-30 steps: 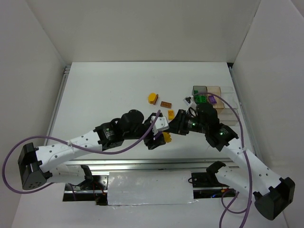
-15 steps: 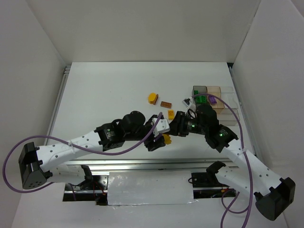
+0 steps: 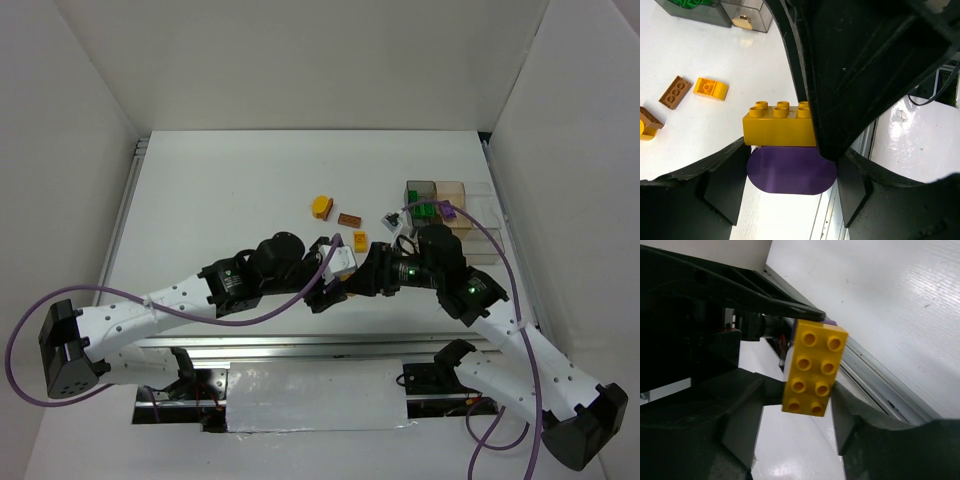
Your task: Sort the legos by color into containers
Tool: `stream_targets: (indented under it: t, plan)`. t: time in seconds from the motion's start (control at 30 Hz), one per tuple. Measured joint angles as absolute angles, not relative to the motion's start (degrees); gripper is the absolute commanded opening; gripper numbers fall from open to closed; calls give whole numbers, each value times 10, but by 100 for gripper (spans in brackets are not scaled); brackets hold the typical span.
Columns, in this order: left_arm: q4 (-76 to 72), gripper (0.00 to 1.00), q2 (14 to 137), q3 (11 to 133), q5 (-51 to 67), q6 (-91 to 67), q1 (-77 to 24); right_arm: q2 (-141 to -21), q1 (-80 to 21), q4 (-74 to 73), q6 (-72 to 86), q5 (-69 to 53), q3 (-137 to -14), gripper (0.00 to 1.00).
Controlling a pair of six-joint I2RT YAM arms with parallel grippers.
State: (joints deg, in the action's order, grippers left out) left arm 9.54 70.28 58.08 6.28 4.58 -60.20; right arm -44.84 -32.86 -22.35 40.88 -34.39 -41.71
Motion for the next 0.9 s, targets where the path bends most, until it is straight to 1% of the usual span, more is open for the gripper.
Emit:
stream_targets:
  t: [0.03, 0.07, 0.1, 0.13, 0.2, 0.23, 0.27, 0.33, 0.37, 0.43, 0.73, 0.8, 0.9]
  plan:
    - [94, 0, 703, 581, 63, 46, -602, -446, -328, -225, 405, -341, -417, 53]
    - [94, 0, 702, 581, 65, 46, -602, -445, -328, -231, 403, -336, -417, 45]
    - [94, 0, 700, 581, 66, 46, -602, -445, -327, -235, 399, -333, -417, 44]
    - [95, 0, 699, 581, 67, 47, -602, -445, -327, -239, 404, -329, -417, 41]
    - [95, 0, 699, 581, 67, 48, -602, -445, -327, -239, 404, -326, -417, 41]
    - [95, 0, 699, 581, 67, 48, -602, -446, -327, -239, 404, -325, -417, 42]
    - [95, 0, 699, 581, 67, 48, -602, -448, -327, -238, 405, -324, -417, 46]
    - [98, 0, 699, 581, 68, 51, -602, -453, -327, -236, 408, -324, -417, 47]
    - [99, 0, 699, 581, 69, 53, -601, -457, -328, -234, 408, -324, -417, 30]
    - [102, 0, 699, 580, 70, 57, -600, -464, -328, -231, 409, -326, -417, 0]
    - [80, 0, 688, 572, 68, 59, -600, -443, -316, -236, 395, -318, -423, 0]
    - [77, 0, 679, 568, 68, 58, -600, -429, -286, -231, 383, -341, -423, 0]
    - [77, 0, 663, 561, 67, 58, -600, -422, -211, -206, 377, -390, -422, 0]
